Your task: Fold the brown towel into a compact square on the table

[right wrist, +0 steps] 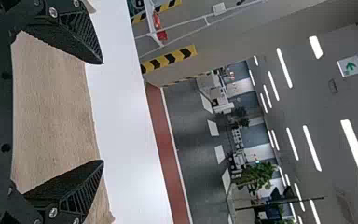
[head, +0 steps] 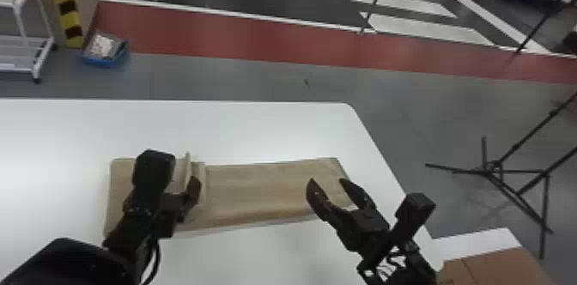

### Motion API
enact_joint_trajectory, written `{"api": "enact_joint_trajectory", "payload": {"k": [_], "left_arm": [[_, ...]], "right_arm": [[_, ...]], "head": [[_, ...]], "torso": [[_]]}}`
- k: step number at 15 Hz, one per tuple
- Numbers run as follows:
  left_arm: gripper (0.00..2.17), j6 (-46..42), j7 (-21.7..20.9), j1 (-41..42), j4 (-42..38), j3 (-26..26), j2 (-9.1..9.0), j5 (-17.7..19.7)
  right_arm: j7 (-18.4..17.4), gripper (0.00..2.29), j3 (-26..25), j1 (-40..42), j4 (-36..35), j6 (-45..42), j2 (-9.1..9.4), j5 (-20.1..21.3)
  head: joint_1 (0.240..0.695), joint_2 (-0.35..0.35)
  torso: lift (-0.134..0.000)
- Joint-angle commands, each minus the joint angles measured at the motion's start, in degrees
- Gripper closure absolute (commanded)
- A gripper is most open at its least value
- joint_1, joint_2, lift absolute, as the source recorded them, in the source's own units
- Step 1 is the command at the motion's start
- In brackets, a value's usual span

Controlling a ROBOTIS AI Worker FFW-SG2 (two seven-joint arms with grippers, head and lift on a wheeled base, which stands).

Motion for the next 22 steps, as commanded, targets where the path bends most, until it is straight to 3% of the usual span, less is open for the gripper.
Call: {"api": "enact_joint_trajectory", "payload": {"k": [1, 3, 5, 6, 8, 11, 14, 17, 22], "left_arm": [[0.03, -0.34, -0.62, 5.20, -6.35, 5.47, -0.23, -0.11], [0.03, -4.56, -0.62, 9.33, -8.46, 10.48, -0.23, 0.07], [0.03, -10.71, -3.26, 13.11, -9.78, 16.99, -0.23, 0.33], [0.03, -13.70, -4.84, 14.87, -9.96, 20.33, -0.23, 1.04], [0.03, -16.51, -6.86, 17.33, -10.57, 24.28, -0.23, 2.62], [0.03, -18.27, -8.88, 19.17, -10.75, 26.13, -0.23, 2.71], [0.03, -18.62, -8.97, 19.96, -10.66, 26.21, -0.23, 2.79], [0.03, -18.80, -8.97, 20.14, -10.49, 26.21, -0.23, 2.79], [0.03, -18.80, -9.06, 20.14, -10.49, 26.21, -0.23, 2.79]], "right_arm": [[-2.15, 0.16, 4.89, -2.80, 1.92, 0.83, 0.51, 2.35], [-5.93, 0.21, 11.48, -5.17, 3.68, 0.83, 0.69, 4.02], [-9.09, 0.22, 17.10, -8.51, 7.02, 0.65, 1.30, 7.00], [-9.36, 0.34, 18.69, -11.06, 10.10, 0.83, 2.50, 9.29], [-9.88, 0.43, 22.91, -15.90, 17.48, 0.30, 2.50, 10.96], [-11.11, 0.48, 26.95, -22.57, 28.03, -2.86, 2.50, 11.49], [-11.20, 0.53, 28.18, -24.95, 31.72, -3.39, 2.50, 13.07], [-11.11, 0.56, 28.35, -25.83, 33.12, -2.51, 2.50, 13.51], [-11.03, 1.34, 28.79, -27.23, 33.83, -0.22, 2.50, 13.60]], "head": [[0.695, -0.305], [0.695, -0.212], [0.695, -0.130], [0.695, -0.083], [0.695, 0.059], [0.695, 0.168], [0.695, 0.219], [0.695, 0.227], [0.695, 0.228]], "torso": [[-0.057], [-0.057], [-0.057], [-0.057], [-0.057], [-0.057], [-0.057], [-0.057], [-0.057]]}}
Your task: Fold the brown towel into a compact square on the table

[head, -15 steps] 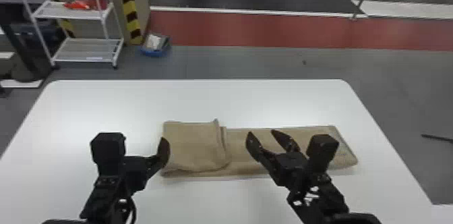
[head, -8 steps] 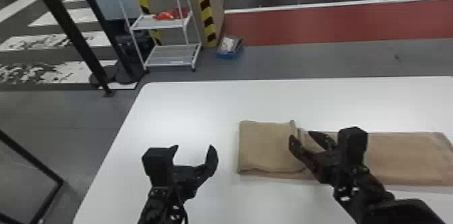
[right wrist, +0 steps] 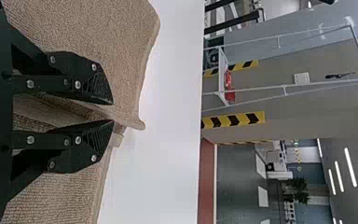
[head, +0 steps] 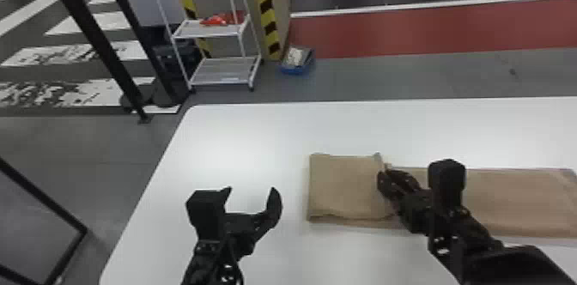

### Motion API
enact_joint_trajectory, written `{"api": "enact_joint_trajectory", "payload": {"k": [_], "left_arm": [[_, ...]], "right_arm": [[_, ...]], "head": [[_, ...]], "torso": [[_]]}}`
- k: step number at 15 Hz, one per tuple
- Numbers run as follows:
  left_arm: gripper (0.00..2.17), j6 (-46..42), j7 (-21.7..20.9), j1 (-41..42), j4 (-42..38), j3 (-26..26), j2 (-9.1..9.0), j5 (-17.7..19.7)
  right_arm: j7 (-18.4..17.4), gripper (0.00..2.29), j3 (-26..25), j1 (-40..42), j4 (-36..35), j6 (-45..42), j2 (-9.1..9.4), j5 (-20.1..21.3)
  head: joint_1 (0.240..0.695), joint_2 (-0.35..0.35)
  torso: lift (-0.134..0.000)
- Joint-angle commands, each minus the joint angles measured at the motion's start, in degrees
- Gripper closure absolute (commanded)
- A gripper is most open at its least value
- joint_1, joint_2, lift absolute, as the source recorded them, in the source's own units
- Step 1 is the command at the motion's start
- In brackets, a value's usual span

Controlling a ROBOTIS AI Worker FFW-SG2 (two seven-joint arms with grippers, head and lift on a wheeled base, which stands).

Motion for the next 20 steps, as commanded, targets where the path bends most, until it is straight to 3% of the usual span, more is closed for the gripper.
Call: {"api": "enact_joint_trajectory", "payload": {"k": [1, 6, 10, 12, 16, 20], "left_arm": [[0.03, 0.17, 0.00, -0.02, 0.00, 0.00, -0.24, 0.06], [0.03, 0.17, -0.09, -0.37, 0.70, 0.17, -0.24, 0.06], [0.03, 0.17, -0.18, -0.19, 0.62, 0.09, -0.24, -0.02], [0.03, 0.17, -0.79, -0.19, 0.62, -0.09, -0.24, -0.02], [0.03, 0.17, -0.79, 0.07, 0.26, -0.79, -0.24, -0.11], [0.03, 0.17, -0.79, 1.22, -0.18, -0.88, -0.24, -0.20]], "right_arm": [[0.03, 1.43, 0.19, -0.68, 0.13, 1.67, 0.23, -0.17], [0.47, 1.57, 0.54, 0.20, -1.98, 2.20, 0.23, -1.58], [0.82, 1.57, -0.34, 8.02, -17.45, 8.35, 0.23, -3.77], [0.47, 1.57, -1.04, 10.30, -21.22, 10.99, 0.23, -3.33], [-2.61, 1.56, -0.60, 7.14, -13.84, 10.11, 0.23, 1.32], [-4.81, 1.54, -0.25, 5.38, -10.77, 9.76, 0.23, 3.70]], "head": [[0.695, 0.229], [0.695, 0.234], [0.695, 0.246], [0.695, 0.256], [0.695, 0.236], [0.695, 0.217]], "torso": [[-0.057], [-0.057], [-0.057], [-0.057], [-0.057], [-0.057]]}}
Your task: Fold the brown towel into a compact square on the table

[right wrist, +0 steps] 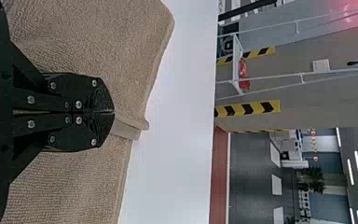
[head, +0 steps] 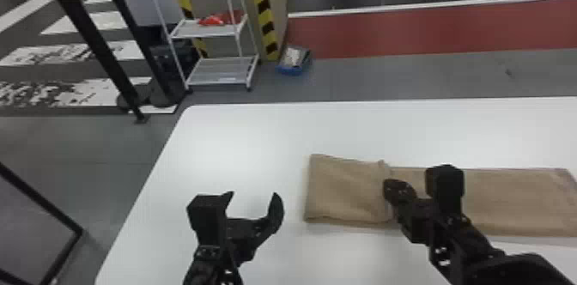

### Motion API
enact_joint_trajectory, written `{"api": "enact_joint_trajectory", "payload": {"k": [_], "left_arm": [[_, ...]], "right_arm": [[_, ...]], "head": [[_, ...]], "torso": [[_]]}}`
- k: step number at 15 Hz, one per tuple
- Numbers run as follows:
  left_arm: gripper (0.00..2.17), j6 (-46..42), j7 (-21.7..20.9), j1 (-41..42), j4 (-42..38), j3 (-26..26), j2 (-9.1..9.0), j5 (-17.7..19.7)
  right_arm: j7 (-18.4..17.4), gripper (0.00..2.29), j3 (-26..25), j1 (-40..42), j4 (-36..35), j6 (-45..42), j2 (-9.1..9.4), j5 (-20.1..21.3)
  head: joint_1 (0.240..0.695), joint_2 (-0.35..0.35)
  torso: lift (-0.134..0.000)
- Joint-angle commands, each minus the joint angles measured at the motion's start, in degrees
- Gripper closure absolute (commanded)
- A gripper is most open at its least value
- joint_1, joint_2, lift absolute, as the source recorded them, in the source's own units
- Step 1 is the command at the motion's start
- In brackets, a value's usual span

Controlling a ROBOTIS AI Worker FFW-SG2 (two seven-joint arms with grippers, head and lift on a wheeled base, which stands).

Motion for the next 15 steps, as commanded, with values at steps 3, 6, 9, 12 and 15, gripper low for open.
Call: {"api": "enact_joint_trajectory", "payload": {"k": [3, 6, 9, 12, 15], "left_arm": [[0.03, 0.00, 0.00, 0.83, -0.68, 0.00, -0.24, -0.01], [0.03, 0.00, 0.00, 1.53, -0.94, 0.00, -0.24, -0.01], [0.03, 0.00, -0.09, 1.79, -0.85, 0.17, -0.24, 0.17], [0.03, -0.53, -0.09, 2.23, -0.85, 0.35, -0.24, 0.17], [0.03, -0.53, 0.00, 2.59, -0.94, 0.35, -0.24, 0.17]], "right_arm": [[-1.98, 0.61, 1.21, -0.37, 1.33, -0.95, 0.23, 0.80], [-1.98, 0.55, 1.30, -0.72, 2.38, -0.95, 0.23, 0.98], [-1.98, 0.55, 1.30, -0.63, 2.56, -1.13, 0.23, 1.06], [-1.63, 0.60, 1.30, -0.63, 2.56, -0.95, 0.23, 1.33], [-1.02, 0.89, 1.48, -0.72, 2.56, -0.95, 0.23, 1.24]], "head": [[0.695, 0.208], [0.695, 0.213], [0.695, 0.215], [0.695, 0.216], [0.695, 0.221]], "torso": [[-0.057], [-0.057], [-0.057], [-0.057], [-0.057]]}}
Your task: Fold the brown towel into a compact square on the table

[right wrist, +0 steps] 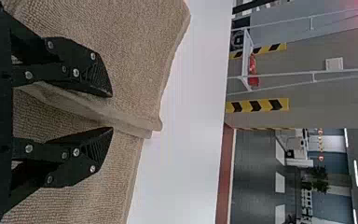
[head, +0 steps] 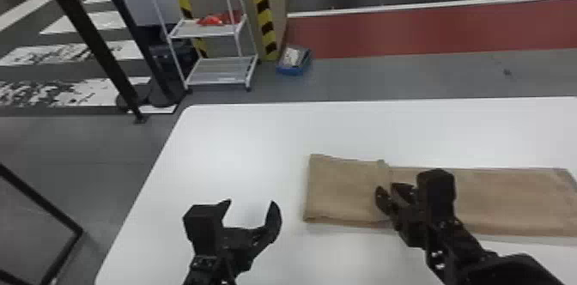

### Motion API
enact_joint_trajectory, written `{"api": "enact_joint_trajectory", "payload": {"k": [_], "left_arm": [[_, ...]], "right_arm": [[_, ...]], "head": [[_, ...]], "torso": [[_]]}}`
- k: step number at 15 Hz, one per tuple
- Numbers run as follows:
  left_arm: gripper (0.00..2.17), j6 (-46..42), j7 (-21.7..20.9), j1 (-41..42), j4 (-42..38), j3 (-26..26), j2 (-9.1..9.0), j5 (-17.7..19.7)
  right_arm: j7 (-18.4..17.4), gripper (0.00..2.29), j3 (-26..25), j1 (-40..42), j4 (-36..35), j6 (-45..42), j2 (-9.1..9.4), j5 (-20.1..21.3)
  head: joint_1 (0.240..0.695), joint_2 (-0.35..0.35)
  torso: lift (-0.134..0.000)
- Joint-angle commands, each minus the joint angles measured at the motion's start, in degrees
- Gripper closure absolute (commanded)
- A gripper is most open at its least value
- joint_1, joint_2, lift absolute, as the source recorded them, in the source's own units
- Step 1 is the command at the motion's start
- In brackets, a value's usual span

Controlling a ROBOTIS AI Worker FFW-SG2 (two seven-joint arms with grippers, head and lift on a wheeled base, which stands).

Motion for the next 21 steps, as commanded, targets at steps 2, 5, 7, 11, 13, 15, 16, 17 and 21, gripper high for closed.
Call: {"api": "enact_joint_trajectory", "payload": {"k": [2, 5, 7, 11, 13, 15, 16, 17, 21], "left_arm": [[0.03, -0.01, -0.05, 0.46, -0.46, 0.18, -0.24, 0.00], [0.03, -0.01, -0.05, 1.08, -0.99, 0.18, -0.24, 0.00], [0.03, -0.01, -0.05, 1.17, -0.99, 0.18, -0.24, 0.00], [0.03, -0.01, -0.13, 1.17, -0.99, 0.35, -0.24, 0.00], [0.03, -0.01, -0.22, 1.17, -0.99, 0.35, -0.24, 0.00], [0.03, -0.01, -0.31, 1.17, -0.99, 0.27, -0.24, 0.00], [0.03, -0.01, -0.31, 1.17, -0.99, 0.27, -0.24, 0.00], [0.03, -0.01, -0.40, 1.17, -0.99, 0.27, -0.24, 0.00], [0.03, 0.17, -0.57, 1.34, -1.08, 0.27, -0.24, 0.00]], "right_arm": [[0.17, 0.96, 0.28, 0.08, 0.00, -0.05, 0.23, -0.16], [0.70, 1.19, 0.02, -0.01, 0.00, 0.83, 0.23, -0.42], [0.70, 1.21, 0.02, -0.18, 0.09, 1.01, 0.23, -0.60], [0.08, 0.50, 0.81, 1.22, -1.23, 0.13, 0.23, -0.34], [-0.80, 0.49, 0.98, 1.31, -1.41, -0.05, 0.23, 0.46], [-1.50, 0.49, 0.81, 1.49, -1.58, -0.23, 0.23, 0.98], [-1.50, 0.49, 0.72, 1.49, -1.58, -0.23, 0.23, 0.98], [-1.50, 0.49, 0.72, 1.40, -1.58, -0.23, 0.23, 1.07], [-1.41, 0.66, 0.90, 0.08, -0.79, 1.36, 0.23, 1.69]], "head": [[0.695, 0.223], [0.695, 0.229], [0.695, 0.231], [0.695, 0.233], [0.695, 0.237], [0.695, 0.237], [0.695, 0.235], [0.695, 0.234], [0.695, 0.228]], "torso": [[-0.057], [-0.057], [-0.057], [-0.057], [-0.057], [-0.057], [-0.057], [-0.057], [-0.057]]}}
